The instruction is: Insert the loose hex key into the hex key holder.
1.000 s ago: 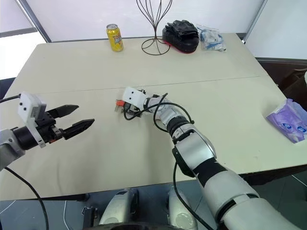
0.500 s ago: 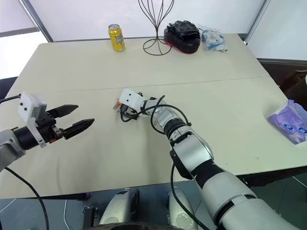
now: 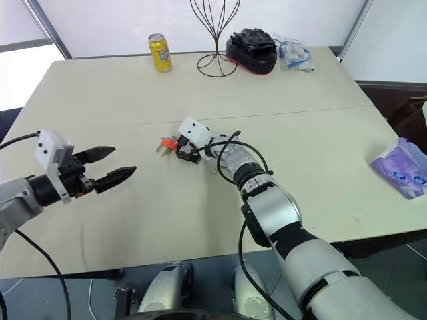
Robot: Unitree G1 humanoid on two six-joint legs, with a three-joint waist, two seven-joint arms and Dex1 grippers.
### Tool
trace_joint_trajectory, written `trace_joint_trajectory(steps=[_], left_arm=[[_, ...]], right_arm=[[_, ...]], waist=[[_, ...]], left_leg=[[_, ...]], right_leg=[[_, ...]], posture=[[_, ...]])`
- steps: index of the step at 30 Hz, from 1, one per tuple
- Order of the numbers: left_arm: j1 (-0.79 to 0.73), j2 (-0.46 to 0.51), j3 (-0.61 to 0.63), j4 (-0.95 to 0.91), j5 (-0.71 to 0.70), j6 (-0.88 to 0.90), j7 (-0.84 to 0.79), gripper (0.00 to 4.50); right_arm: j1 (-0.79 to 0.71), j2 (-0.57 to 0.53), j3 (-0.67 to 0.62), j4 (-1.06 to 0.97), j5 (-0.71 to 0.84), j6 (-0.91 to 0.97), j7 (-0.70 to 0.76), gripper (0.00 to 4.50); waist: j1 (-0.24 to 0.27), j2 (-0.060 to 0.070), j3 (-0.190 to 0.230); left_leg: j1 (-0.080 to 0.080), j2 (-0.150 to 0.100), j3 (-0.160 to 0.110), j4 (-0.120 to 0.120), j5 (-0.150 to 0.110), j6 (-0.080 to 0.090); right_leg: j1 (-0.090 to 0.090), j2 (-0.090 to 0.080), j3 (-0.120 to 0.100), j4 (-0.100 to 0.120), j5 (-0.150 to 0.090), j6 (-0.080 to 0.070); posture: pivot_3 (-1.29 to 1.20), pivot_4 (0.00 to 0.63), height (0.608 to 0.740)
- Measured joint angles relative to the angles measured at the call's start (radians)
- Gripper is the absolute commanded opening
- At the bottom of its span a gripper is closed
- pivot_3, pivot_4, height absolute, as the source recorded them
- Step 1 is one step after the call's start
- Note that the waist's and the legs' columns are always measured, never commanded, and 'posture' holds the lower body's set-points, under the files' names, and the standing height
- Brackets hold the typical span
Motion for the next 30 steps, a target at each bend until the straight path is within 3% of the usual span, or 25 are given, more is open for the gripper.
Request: trace_joint_trajectory(steps=[9, 30], left_arm=[[0.032, -0.001, 0.007, -0.005, 0.000, -0.008, 0.000, 4.47], [0.062, -0.002, 0.075, 0.006, -0.014, -0.005, 0.006, 4.47]], right_arm=[[0.005, 0.041, -0.027, -0.003, 0.012, 0.029, -0.014, 4.06], [0.005, 0.072, -0.042, -0.001, 0.019, 0.031, 0.001, 4.06]], waist=[[-0.023, 0.000, 0.000], [-0.023, 0.000, 0.000]], left_leg=[[0.000, 0.001, 0.000, -0.001, 0.000, 0.000], [0.000, 0.001, 0.000, -0.005, 0.000, 0.000]], right_leg=[[0.000, 0.000, 0.000, 0.000, 0.000, 0.000], [-0.002, -0.001, 0.000, -0.001, 0.000, -0.001]], posture=[[0.00, 0.150, 0.740], [0.00, 0.150, 0.740]])
